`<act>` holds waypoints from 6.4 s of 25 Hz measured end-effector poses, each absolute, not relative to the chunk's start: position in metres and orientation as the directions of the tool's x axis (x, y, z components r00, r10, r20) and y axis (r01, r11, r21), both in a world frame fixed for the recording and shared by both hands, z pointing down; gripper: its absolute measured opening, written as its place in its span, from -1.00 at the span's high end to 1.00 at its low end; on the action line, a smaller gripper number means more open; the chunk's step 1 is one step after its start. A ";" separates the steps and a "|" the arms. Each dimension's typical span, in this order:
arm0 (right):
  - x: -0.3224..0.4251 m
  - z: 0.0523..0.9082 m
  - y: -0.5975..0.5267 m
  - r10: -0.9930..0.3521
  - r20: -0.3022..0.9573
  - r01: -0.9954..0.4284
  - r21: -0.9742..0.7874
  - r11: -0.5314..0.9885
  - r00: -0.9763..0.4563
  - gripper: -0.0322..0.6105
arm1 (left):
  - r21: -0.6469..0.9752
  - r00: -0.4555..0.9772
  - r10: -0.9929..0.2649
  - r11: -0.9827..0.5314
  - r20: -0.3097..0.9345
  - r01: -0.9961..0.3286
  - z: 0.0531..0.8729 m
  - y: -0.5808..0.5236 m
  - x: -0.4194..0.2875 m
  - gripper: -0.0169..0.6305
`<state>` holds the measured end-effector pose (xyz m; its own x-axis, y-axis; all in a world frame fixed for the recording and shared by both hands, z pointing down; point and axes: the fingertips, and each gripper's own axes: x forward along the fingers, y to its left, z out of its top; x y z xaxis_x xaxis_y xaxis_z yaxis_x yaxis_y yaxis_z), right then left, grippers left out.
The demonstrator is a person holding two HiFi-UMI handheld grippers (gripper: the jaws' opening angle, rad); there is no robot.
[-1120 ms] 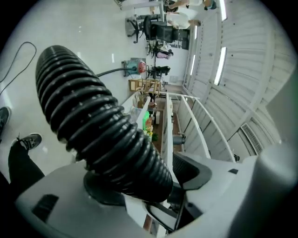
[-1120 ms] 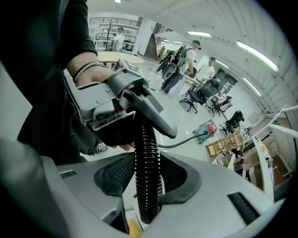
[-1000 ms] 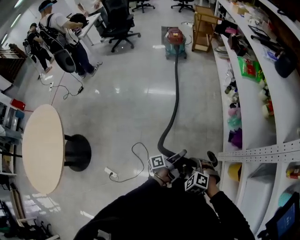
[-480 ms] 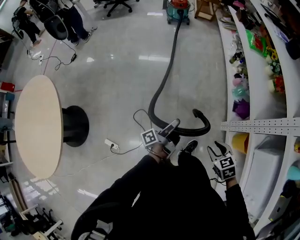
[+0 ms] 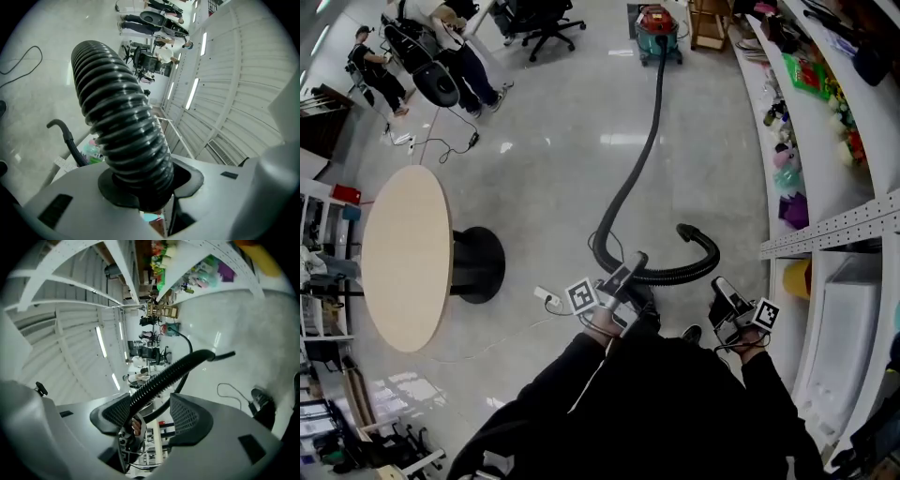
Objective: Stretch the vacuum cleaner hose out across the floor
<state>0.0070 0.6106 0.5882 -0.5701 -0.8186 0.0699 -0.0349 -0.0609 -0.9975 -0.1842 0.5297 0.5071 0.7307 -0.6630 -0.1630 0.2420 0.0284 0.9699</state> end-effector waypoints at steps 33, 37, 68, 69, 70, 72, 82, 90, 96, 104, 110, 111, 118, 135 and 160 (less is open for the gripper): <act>-0.129 0.351 0.766 -0.589 -0.392 -0.159 -0.724 0.671 -0.707 0.34 | 0.763 0.584 -0.696 0.080 -0.418 0.641 0.553 0.748 -0.259 0.03; -0.131 0.343 0.754 -0.682 -0.404 -0.221 -0.740 0.636 -0.610 0.34 | 0.777 0.575 -0.678 0.009 -0.458 0.630 0.526 0.769 -0.305 0.03; -0.175 0.421 0.900 -0.418 0.195 -0.438 -0.070 0.896 -0.887 0.37 | 0.424 0.761 0.256 -0.905 0.596 -0.027 0.364 0.903 -0.033 0.06; -0.170 0.429 0.906 -0.417 0.222 -0.437 -0.044 0.899 -0.881 0.37 | 0.429 0.760 0.259 -0.903 0.596 -0.029 0.369 0.910 -0.031 0.06; -0.167 0.438 0.913 -0.413 0.261 -0.429 -0.007 0.903 -0.873 0.37 | 0.424 0.758 0.262 -0.905 0.598 -0.022 0.372 0.918 -0.031 0.06; -0.166 0.459 0.926 -0.393 0.354 -0.389 0.086 0.917 -0.848 0.38 | 0.380 0.744 0.265 -0.925 0.613 0.016 0.378 0.930 -0.037 0.09; -0.174 0.501 0.938 -0.367 0.595 -0.216 0.312 0.925 -0.715 0.40 | 0.492 0.830 0.248 -0.870 0.500 -0.036 0.365 0.919 -0.055 0.08; -0.233 0.524 0.943 -0.349 0.709 -0.084 0.380 0.921 -0.613 0.44 | 0.462 0.747 0.308 -0.887 0.589 0.000 0.411 0.937 -0.092 0.37; -0.224 0.496 0.900 -0.631 0.501 -0.473 0.418 0.776 -0.592 0.22 | 0.256 0.808 0.173 -0.966 0.563 0.029 0.403 0.929 -0.147 0.44; -0.111 0.450 0.970 -0.846 0.436 -0.845 0.283 0.454 -0.308 0.22 | 0.129 0.717 0.195 -0.981 0.670 0.146 0.442 0.958 -0.249 0.45; -0.099 0.393 1.005 -0.731 0.601 -0.592 0.474 0.652 -0.324 -0.05 | 0.088 0.627 0.256 -0.954 0.736 0.286 0.532 1.017 -0.272 0.45; -0.108 0.396 1.010 -0.675 0.659 -0.510 0.476 0.716 -0.333 -0.11 | 0.073 0.610 0.260 -0.947 0.748 0.314 0.543 1.029 -0.273 0.45; -0.141 0.477 1.089 -0.243 0.923 -0.124 0.215 0.969 -0.298 -0.13 | -0.005 0.508 0.266 -0.882 0.819 0.472 0.578 1.105 -0.261 0.46; -0.076 0.526 1.297 -0.193 0.903 -0.446 0.002 0.895 -0.384 0.41 | -0.238 0.437 -0.040 -0.881 0.898 0.408 0.666 1.225 -0.155 0.41; -0.049 0.660 1.325 -0.083 0.997 -0.667 0.061 0.742 -0.001 0.43 | 0.928 0.960 0.042 0.247 0.278 -0.279 0.666 1.305 -0.132 0.20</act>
